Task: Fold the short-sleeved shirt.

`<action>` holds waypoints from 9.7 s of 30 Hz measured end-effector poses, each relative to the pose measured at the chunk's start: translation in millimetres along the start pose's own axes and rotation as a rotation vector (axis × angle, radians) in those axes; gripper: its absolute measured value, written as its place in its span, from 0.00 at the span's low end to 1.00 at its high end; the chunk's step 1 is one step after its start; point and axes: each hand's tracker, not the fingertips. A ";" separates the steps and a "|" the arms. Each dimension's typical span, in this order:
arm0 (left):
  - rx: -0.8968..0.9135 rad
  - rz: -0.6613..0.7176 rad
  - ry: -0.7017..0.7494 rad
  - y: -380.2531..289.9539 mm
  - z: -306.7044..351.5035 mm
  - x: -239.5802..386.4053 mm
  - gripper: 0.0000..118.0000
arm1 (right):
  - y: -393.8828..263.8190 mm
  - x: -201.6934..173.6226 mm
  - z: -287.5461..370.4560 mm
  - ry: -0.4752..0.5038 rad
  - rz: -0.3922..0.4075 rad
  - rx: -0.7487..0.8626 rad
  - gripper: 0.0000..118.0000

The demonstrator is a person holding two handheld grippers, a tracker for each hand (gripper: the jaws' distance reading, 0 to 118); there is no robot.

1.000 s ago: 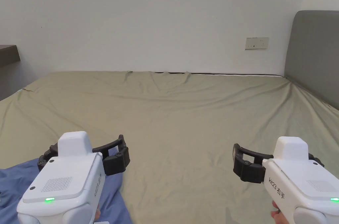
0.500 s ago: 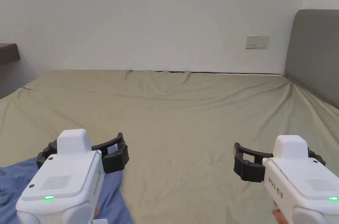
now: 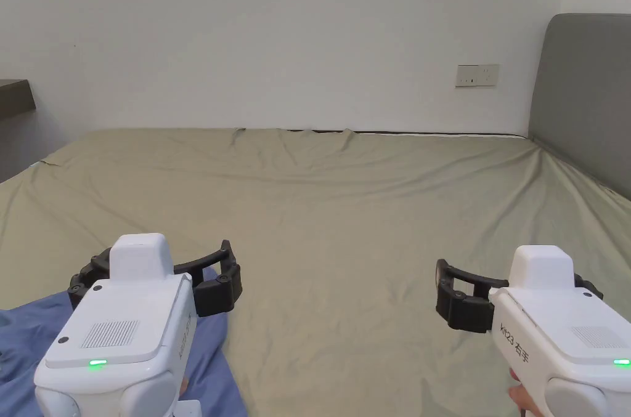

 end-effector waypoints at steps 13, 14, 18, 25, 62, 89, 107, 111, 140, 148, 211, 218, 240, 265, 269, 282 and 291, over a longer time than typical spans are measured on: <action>0.021 0.018 -0.033 13.4 10.1 -5.0 0.00 | 13.5 -0.9 7.9 -0.022 -0.013 0.010 0.03; 0.021 0.018 -0.024 13.2 10.2 -5.7 0.00 | 14.2 -1.6 8.0 -0.020 -0.010 0.012 0.02; 0.007 0.024 -0.028 12.3 9.4 -12.8 0.00 | 16.6 -7.8 6.5 -0.010 0.030 0.029 0.01; 0.023 -0.009 0.073 14.4 24.6 -44.2 0.00 | 23.1 -39.5 -10.4 0.109 0.024 0.012 0.00; -0.824 0.048 0.050 -91.3 -149.5 -30.5 0.99 | 9.8 -72.6 -48.7 0.357 0.010 -0.030 0.00; -0.713 0.184 -0.051 -26.6 -158.8 -56.6 0.04 | -8.2 -32.1 -64.6 0.296 -0.087 -0.126 0.00; -0.412 -0.156 -0.711 131.0 -155.7 268.5 0.04 | 10.6 103.0 -7.1 -0.192 -0.276 -0.008 0.00; -0.472 -0.255 -0.857 87.0 -135.5 360.9 0.04 | 10.3 156.1 19.1 -0.425 -0.263 0.051 0.00; -0.183 -0.024 -0.216 20.2 -47.7 63.8 0.64 | -5.9 95.0 -14.5 -0.155 -0.055 -0.083 0.00; -0.265 0.009 -0.056 -2.8 -25.2 -31.0 0.00 | -6.8 36.6 -18.9 -0.009 0.053 -0.106 0.00; -0.704 -0.033 -0.401 -57.3 -117.7 15.8 0.04 | -118.3 208.6 -253.1 -0.120 -0.017 -0.755 0.37; -0.643 -0.024 -0.404 -33.6 -104.2 12.5 0.04 | -87.8 197.5 -215.2 0.008 -0.115 -0.685 0.08; -0.182 -0.086 -0.065 162.2 -154.7 -72.9 0.04 | 202.0 139.4 -92.4 -0.184 0.251 0.012 0.08; -0.057 -0.175 0.076 228.1 -379.4 -5.3 0.04 | 257.7 147.4 -335.9 -0.325 0.159 0.066 0.08; -0.145 -0.088 0.075 179.9 -400.1 0.2 0.04 | 208.1 142.2 -358.0 -0.322 0.173 0.017 0.08; -0.422 -0.047 0.025 -1.4 -351.6 -13.8 0.04 | 38.3 132.6 -309.2 -0.209 0.158 -0.217 0.08; -0.496 -0.041 -0.071 -39.5 -225.9 -50.4 0.04 | -1.9 133.1 -178.8 -0.136 0.122 -0.284 0.08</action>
